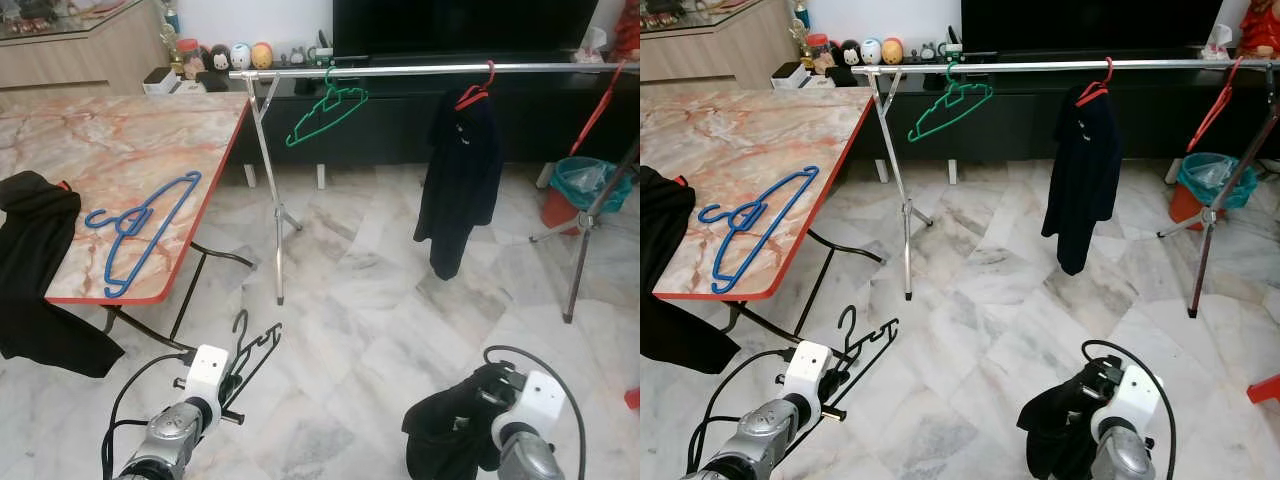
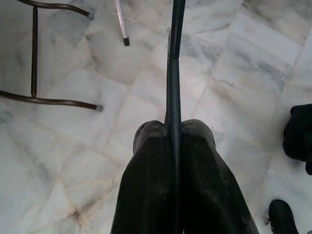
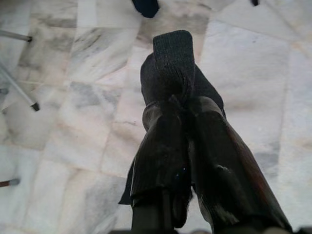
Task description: Hang hanger
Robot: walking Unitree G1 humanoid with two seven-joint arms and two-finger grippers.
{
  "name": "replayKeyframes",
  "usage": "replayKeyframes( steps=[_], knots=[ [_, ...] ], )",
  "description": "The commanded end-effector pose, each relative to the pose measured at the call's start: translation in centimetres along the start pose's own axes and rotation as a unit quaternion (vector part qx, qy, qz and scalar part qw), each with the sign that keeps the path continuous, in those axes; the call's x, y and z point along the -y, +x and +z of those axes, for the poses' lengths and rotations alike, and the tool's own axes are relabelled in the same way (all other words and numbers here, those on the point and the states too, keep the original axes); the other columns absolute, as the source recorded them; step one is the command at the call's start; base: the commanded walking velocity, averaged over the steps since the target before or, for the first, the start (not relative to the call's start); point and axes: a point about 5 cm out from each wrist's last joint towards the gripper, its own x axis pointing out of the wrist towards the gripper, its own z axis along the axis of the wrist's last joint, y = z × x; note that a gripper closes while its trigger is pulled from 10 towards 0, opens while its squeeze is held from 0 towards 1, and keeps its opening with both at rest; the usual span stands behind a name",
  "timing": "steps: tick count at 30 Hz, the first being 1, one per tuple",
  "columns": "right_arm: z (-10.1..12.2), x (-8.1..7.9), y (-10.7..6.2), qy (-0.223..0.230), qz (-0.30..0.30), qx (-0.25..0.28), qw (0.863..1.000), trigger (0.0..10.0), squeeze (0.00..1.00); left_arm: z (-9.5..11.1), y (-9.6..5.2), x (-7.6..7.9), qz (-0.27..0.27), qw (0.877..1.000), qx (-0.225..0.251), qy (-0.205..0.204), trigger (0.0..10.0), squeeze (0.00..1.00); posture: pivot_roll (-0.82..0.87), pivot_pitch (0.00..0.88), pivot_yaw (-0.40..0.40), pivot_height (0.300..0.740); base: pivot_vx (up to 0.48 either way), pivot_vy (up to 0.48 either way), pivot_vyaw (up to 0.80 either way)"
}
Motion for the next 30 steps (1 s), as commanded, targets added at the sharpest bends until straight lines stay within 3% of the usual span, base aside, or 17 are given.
replayKeyframes(
  steps=[1,9,24,30],
  knots=[
    [0.6,-0.5,0.2,-0.003,0.011,0.016,1.0,10.0,0.0,-1.0,-0.3,-0.3,0.015,1.0,-0.02,-0.013,10.0,0.0,-0.02,0.0,0.081,0.74,0.0,0.0,0.0],
    [0.0,-0.7,0.0,-0.015,0.011,0.006,1.0,10.0,0.0,-1.5,-0.4,-0.4,0.035,0.997,-0.035,-0.06,10.0,0.0,-0.02,0.0,0.081,0.74,0.0,0.0,0.0],
    [1.2,-2.0,0.4,-0.045,0.047,0.03,0.997,10.0,0.0,-1.7,-0.4,-0.3,0.03,0.997,-0.039,-0.054,10.0,0.0,-0.02,0.0,0.077,0.74,0.0,0.316,0.0],
    [1.5,-2.3,0.4,-0.043,0.055,0.039,0.997,10.0,0.0,-1.8,-0.5,-0.4,0.031,0.997,-0.043,-0.054,10.0,0.0,-0.02,0.0,0.078,0.74,0.0,0.34,0.57]
  ],
)
